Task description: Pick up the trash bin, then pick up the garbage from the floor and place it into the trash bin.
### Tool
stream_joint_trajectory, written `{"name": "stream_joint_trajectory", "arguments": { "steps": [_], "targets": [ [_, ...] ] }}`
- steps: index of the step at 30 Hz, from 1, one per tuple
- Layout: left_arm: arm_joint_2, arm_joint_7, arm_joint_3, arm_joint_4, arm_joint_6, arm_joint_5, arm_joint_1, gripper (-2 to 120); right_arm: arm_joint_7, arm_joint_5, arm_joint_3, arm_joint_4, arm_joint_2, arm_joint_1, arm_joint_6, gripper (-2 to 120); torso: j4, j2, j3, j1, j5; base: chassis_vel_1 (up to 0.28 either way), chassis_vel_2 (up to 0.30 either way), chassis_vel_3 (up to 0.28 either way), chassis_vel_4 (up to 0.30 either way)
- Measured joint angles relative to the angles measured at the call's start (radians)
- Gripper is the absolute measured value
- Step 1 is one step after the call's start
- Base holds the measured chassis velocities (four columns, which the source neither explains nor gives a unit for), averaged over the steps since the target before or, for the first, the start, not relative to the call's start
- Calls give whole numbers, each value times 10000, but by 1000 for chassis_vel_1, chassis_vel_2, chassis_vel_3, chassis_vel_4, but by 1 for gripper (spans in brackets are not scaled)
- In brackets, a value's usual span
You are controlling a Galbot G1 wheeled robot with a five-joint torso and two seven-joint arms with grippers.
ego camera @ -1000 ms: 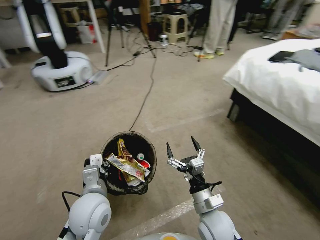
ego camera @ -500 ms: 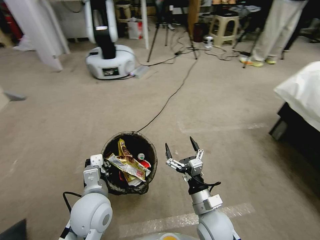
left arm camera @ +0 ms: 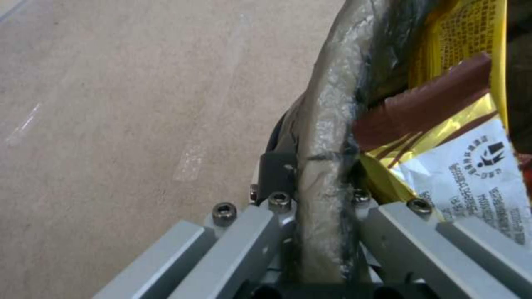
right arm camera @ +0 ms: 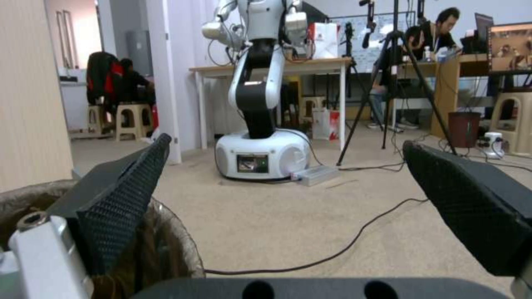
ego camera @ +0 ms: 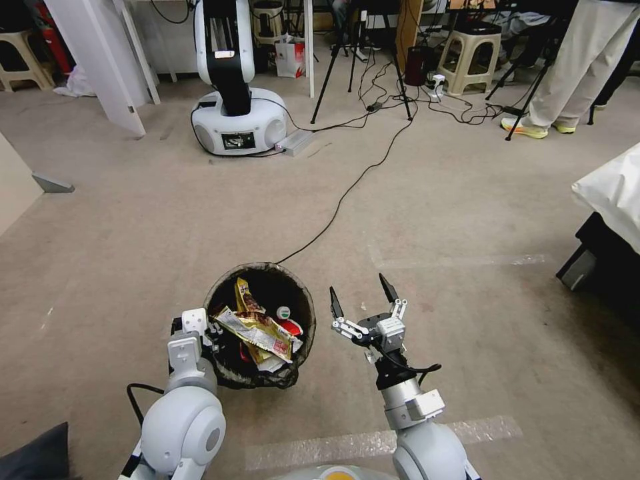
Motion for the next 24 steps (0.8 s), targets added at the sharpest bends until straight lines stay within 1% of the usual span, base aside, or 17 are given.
{"name": "stream_joint_trajectory", "arguments": {
  "steps": [24],
  "targets": [
    [1, -6, 0, 5, -3, -1, 0, 0, 0, 0, 1, 4, 1, 0, 4, 100, 1, -1, 0, 1, 0, 0, 0, 0, 0]
  ]
}}
